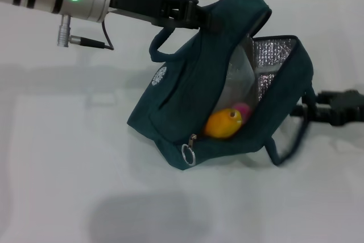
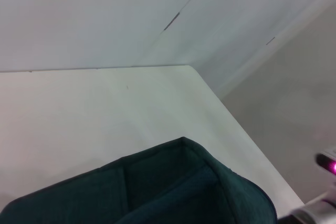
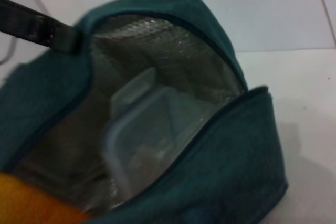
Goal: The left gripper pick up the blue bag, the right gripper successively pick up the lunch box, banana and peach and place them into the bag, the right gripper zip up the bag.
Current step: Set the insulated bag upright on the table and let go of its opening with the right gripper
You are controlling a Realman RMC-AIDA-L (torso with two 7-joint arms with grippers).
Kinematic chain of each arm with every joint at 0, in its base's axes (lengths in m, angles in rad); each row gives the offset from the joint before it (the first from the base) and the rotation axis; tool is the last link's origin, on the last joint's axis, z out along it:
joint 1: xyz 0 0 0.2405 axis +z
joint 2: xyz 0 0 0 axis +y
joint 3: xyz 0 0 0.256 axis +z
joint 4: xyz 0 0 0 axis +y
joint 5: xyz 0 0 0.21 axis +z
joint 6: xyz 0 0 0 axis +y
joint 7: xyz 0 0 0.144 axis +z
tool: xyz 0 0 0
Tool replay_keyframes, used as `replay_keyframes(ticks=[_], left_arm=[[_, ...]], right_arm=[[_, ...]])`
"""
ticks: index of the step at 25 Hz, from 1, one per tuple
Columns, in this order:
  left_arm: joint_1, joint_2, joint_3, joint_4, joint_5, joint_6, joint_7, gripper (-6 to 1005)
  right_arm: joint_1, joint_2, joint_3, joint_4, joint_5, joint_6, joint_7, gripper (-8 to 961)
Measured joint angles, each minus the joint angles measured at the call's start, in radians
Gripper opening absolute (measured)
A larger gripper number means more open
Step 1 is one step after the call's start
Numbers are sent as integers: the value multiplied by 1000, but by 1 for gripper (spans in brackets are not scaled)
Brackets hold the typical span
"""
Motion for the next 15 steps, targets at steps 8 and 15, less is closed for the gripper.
replay_keyframes(ticks=[8,15], left_arm=[[13,-1,2,-2,0,1,-1,58],[39,3,2,-36,-1,7,7,58]], right_arm=[[8,10,-2,70,304,192,-168,635],[-80,12,-7,116,746,95,-487,636]])
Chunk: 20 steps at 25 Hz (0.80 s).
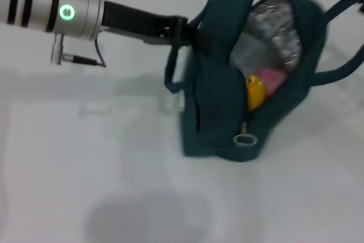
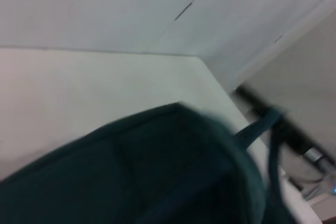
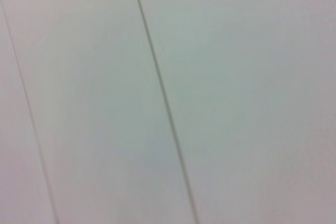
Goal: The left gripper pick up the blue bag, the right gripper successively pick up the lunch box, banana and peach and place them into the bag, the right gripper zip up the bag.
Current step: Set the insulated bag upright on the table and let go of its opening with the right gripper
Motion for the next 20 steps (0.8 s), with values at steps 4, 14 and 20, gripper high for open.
replay_keyframes(ticks=[4,14,20], left_arm=[[29,2,0,-8,-8,9,6,58],[85,3,-6,-60,-242,184,15,59],[65,22,-6,-248,-209,130,99,59]], right_arm=[[-31,-5,0,-26,79,-97,-55,636],[-70,-9,-11,-142,60,-258,81,637],[-59,-13,-71,-145,-20,-203,123,637]])
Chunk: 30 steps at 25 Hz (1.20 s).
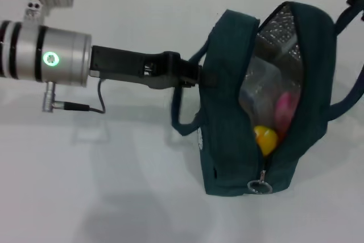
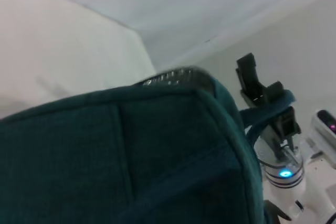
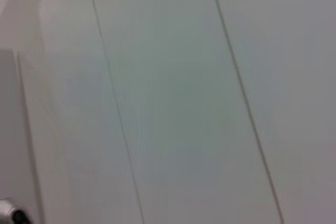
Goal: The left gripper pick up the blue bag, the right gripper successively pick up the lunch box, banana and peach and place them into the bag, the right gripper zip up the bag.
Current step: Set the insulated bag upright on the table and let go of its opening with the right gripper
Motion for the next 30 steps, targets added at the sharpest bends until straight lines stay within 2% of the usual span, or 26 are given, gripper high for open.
replay_keyframes(ticks=[6,8,13,16,22,30], left_arm=[[-15,18,-12,-38,-34,42,14,59],[-14,26,-24,-46,-47,62,13,59],[3,38,-105,-94,-52,101,19,59],[12,36,-139,-113,-67,123,20,59],[-9,18,-134,-173,-76,140,24,59],[-74,-8,-136,-300,-72,131,101,59]], right_arm=[[-16,0,-2,-17,-3,-12,12,637],[-50,-1,6,-49,-1,28,36,638],[-99,-9,32,-69,0,35,50,638],[-109,-9,63,-76,1,-37,63,638],[-111,-7,68,-97,5,-124,99,638],[-38,0,42,-84,-111,-61,126,639]])
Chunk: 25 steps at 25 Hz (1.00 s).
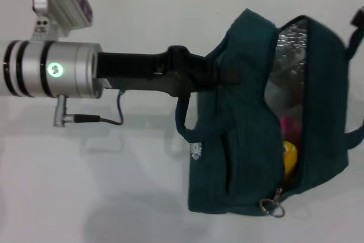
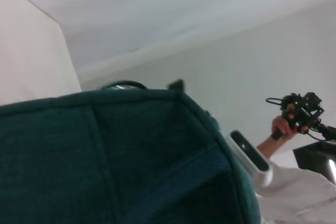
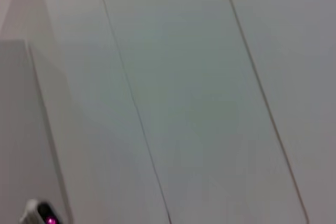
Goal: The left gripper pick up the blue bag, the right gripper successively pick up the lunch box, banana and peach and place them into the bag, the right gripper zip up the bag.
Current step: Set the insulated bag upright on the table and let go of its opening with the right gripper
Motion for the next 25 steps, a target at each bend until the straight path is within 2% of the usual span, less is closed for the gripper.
replay_keyframes(ticks=[4,13,16,21,25], left_arm=[[2,-9,2,-8,21,-50,20,59],[29,-7,0,-10,41,-121,53,60],[31,-12,1,-11,60,-137,58,60],[31,-14,2,-11,71,-154,66,60],[28,-15,3,-11,72,-168,71,60]], right_arm=[[11,1,-31,-4,4,26,7,639],[-17,1,-38,-115,113,-72,61,640],[-15,0,-51,-128,122,-53,83,640],[23,-4,-88,-99,-5,91,130,640],[46,-2,-90,-73,-87,106,150,640]])
